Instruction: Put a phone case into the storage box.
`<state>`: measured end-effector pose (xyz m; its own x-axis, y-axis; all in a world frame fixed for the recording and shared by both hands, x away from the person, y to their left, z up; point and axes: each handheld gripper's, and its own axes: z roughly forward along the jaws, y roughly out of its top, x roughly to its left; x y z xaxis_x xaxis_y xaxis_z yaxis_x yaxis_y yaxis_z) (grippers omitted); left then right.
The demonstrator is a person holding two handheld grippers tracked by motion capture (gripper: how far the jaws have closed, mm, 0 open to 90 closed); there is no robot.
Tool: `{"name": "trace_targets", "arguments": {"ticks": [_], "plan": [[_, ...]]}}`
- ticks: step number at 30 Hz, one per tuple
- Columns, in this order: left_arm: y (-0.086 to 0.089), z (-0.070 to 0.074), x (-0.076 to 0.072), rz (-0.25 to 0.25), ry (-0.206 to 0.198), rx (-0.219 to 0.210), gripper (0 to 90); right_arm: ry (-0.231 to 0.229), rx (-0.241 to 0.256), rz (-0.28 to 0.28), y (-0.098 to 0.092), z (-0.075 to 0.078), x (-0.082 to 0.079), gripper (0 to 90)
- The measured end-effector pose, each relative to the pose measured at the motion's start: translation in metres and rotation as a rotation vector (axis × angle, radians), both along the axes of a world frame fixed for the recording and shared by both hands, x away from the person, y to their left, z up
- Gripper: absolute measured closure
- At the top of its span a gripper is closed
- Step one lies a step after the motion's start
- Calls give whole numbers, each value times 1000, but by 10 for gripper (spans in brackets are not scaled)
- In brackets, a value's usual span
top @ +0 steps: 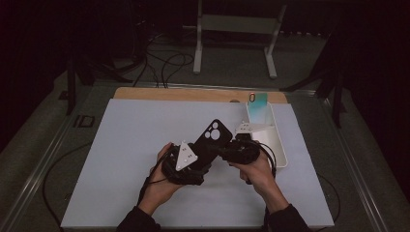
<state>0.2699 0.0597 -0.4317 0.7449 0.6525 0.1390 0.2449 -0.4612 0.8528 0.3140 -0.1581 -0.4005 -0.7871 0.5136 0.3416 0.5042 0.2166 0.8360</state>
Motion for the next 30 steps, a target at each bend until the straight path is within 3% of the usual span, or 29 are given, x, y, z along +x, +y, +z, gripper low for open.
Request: {"name": "trace_targets", "arguments": {"ticks": [9, 10, 11, 12, 18, 30], "plan": [[-1, 0, -1, 8, -7, 17, 149, 2, 21, 11, 3, 0, -1, 793], [0, -1, -2, -5, -14, 19, 169, -2, 22, 13, 3, -1, -1, 794], [-1, -1, -4, 2, -35, 24, 310, -7, 19, 4, 3, -1, -1, 801], [-2, -1, -4, 5, -39, 32, 343, -7, 23, 1, 4, 0, -1, 798], [-1, -2, -1, -11, -16, 24, 296, -23, 10, -10, 5, 1, -2, 807], [15, -1, 7, -16, 75, -70, 215, -53, 9, -5, -3, 7, -4, 808]]}}
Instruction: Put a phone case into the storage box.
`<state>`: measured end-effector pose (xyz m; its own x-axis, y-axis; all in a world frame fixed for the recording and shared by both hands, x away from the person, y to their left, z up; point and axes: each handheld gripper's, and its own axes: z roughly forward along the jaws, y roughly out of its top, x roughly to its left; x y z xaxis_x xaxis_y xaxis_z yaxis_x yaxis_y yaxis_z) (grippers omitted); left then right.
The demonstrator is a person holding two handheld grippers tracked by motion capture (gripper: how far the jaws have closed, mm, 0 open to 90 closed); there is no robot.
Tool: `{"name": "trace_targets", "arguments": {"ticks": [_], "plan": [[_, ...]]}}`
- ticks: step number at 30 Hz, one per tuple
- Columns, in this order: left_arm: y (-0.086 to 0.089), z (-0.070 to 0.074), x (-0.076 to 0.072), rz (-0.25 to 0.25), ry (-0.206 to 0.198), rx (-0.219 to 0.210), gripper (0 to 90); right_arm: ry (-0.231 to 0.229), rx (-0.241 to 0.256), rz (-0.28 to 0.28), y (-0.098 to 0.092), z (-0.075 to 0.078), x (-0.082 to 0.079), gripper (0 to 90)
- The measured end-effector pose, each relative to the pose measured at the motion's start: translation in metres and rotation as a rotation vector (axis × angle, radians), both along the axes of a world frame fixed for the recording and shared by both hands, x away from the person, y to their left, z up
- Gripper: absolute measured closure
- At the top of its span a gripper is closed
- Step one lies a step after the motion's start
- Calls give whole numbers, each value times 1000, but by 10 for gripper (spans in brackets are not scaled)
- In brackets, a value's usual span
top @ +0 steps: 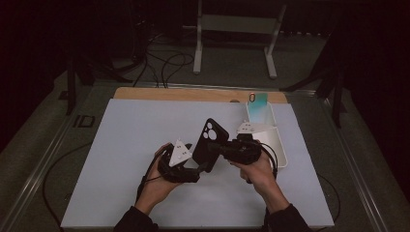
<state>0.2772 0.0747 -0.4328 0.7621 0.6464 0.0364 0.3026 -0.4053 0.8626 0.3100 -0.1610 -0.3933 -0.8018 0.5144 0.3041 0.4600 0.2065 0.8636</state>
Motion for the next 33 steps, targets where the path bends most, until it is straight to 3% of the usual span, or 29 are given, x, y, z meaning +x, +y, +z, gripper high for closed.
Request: {"name": "trace_targets", "arguments": {"ticks": [8, 14, 21, 26, 33], "plan": [[8, -1, 5, -26, 70, -44, 150, -23, 7, 11, -5, 3, -3, 809], [10, -3, 9, -77, 149, -96, 99, -40, 30, 43, -6, 6, -8, 809], [8, -4, 9, -144, 180, -125, 29, -58, 70, 108, -6, 7, -14, 809], [6, -4, 8, -200, 196, -146, 48, -74, 83, 161, -4, 9, -17, 808], [7, -3, 7, -239, 202, -166, 160, -90, 88, 194, -1, 10, -18, 808]]}}
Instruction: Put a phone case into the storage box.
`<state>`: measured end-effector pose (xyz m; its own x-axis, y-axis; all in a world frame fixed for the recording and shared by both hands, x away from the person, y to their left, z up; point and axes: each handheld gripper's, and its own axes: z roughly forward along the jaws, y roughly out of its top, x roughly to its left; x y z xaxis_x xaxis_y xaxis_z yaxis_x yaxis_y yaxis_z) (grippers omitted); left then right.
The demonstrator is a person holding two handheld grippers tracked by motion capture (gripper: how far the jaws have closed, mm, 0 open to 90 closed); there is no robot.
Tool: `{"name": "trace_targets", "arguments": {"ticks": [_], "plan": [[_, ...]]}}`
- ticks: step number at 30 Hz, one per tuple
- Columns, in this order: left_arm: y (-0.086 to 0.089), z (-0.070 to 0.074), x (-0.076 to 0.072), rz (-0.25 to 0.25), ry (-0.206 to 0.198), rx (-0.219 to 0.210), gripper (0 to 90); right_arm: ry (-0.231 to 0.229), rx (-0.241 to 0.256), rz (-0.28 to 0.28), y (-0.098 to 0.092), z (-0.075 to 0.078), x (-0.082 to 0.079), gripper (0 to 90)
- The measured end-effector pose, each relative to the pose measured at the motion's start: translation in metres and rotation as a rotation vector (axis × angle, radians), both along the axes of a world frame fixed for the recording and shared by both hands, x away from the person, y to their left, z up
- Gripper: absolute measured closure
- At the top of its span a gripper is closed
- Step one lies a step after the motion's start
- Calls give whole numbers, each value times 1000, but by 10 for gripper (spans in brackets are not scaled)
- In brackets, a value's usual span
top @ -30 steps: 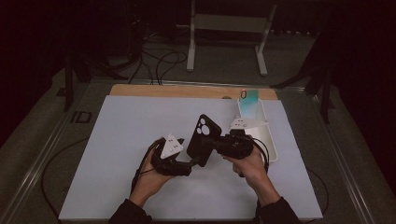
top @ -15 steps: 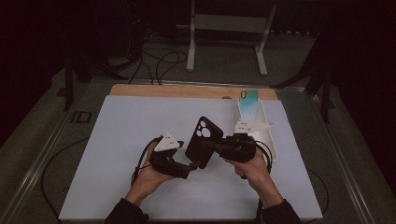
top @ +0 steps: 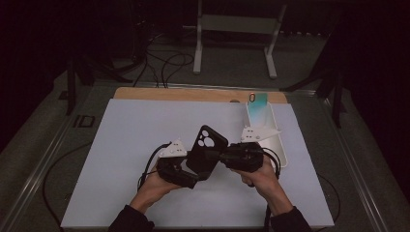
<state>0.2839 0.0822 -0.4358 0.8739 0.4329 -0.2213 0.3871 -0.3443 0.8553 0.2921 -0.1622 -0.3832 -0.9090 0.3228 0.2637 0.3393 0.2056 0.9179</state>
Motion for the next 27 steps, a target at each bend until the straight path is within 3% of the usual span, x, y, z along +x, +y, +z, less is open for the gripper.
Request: {"name": "trace_targets", "arguments": {"ticks": [6, 11, 16, 21, 27], "plan": [[0, -1, 0, -22, 6, 5, 240, -4, -2, 19, -1, -2, 1, 809], [1, -4, -2, -60, 3, 16, 460, -25, -20, -21, -7, 0, 5, 803], [-1, -6, -3, -105, 6, 28, 553, -57, -56, -34, -9, 2, 5, 783], [-3, -7, -6, -115, -3, 24, 653, -81, -89, -74, -8, 2, 8, 648], [2, -6, -3, -78, -12, 4, 782, -60, -100, -93, -6, 0, 10, 460]]}}
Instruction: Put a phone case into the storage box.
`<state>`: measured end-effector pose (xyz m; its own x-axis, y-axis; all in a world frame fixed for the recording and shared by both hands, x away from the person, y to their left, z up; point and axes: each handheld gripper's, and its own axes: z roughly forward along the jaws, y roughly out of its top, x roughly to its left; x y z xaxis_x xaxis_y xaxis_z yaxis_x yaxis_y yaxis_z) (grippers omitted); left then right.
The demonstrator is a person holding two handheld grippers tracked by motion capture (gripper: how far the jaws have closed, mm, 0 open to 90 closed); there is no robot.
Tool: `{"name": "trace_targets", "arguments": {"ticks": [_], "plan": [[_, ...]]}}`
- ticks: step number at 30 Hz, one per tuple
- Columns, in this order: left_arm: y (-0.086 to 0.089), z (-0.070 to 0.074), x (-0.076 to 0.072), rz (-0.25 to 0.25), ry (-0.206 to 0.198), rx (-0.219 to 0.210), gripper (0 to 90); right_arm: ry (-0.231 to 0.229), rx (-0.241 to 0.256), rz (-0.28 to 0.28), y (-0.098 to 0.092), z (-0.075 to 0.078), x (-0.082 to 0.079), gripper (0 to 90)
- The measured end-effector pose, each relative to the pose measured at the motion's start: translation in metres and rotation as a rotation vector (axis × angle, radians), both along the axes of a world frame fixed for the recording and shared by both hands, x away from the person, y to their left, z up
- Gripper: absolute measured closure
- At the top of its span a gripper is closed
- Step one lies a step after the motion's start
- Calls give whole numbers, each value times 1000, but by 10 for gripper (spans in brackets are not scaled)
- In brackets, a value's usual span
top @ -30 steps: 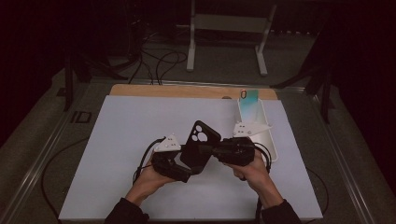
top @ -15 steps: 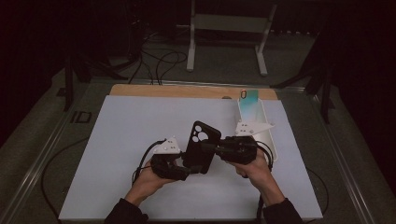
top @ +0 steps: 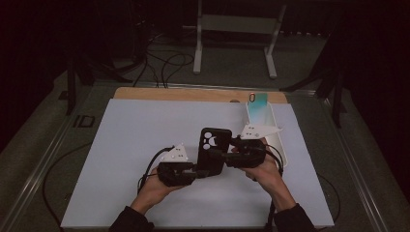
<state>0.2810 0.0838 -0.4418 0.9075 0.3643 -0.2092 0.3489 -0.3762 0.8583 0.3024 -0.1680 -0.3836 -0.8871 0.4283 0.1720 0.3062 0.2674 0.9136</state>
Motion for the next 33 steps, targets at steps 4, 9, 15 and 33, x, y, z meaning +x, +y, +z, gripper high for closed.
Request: {"name": "trace_targets", "arguments": {"ticks": [4, 9, 15, 33], "plan": [[0, -1, 0, 16, -10, 7, 798, -3, -5, -6, 2, 0, 0, 384], [1, -1, 0, 32, -18, 12, 804, 10, -35, -47, 4, -2, 1, 244], [3, 0, 0, 73, -31, 18, 807, 12, -46, -83, 3, -4, 2, 138], [7, -2, 1, 220, -67, 59, 806, 7, -50, -150, 0, 2, 0, 89]]}}
